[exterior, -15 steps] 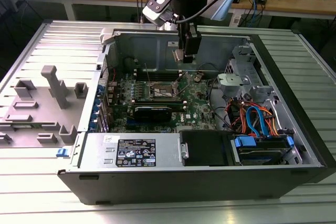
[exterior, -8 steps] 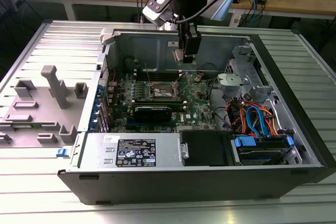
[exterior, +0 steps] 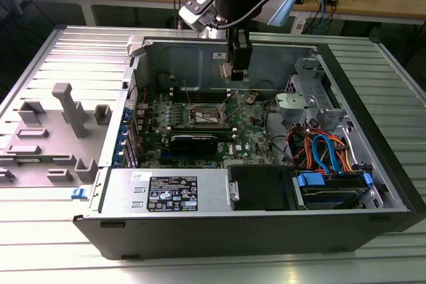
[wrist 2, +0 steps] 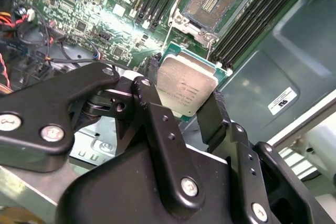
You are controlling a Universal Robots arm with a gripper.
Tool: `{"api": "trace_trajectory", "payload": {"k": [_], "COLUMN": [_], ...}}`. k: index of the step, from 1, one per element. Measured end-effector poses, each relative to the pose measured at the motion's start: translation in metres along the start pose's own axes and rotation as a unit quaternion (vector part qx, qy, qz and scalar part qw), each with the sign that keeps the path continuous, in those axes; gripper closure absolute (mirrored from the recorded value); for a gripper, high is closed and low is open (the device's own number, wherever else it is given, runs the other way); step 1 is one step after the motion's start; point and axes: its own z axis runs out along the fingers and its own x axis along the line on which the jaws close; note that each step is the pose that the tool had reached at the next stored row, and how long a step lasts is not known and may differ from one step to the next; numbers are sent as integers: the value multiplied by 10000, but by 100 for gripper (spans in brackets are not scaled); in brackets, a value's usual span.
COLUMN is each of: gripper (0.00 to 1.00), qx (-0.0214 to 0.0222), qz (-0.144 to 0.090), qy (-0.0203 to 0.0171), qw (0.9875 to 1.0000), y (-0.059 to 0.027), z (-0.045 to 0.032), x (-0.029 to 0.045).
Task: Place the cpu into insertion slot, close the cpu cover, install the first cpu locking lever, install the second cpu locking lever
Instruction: 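Place the cpu into insertion slot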
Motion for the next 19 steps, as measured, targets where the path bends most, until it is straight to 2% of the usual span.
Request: {"api": "trace_trajectory", "payload": {"k": [4,9,12,15,19], "gripper": [46,46,46,46,46], "qx": [-4,-5,-4,-3,-3], "qz": [223,229,240,253,254], "qy": [-19,-20,-21,-23,-22], "qw": [9997,9997,9997,9997,9997], "y": [-1,-15,-104,-132,-134], "z": [3,4,0,11,15], "x": [0,0,1,1,1]}}
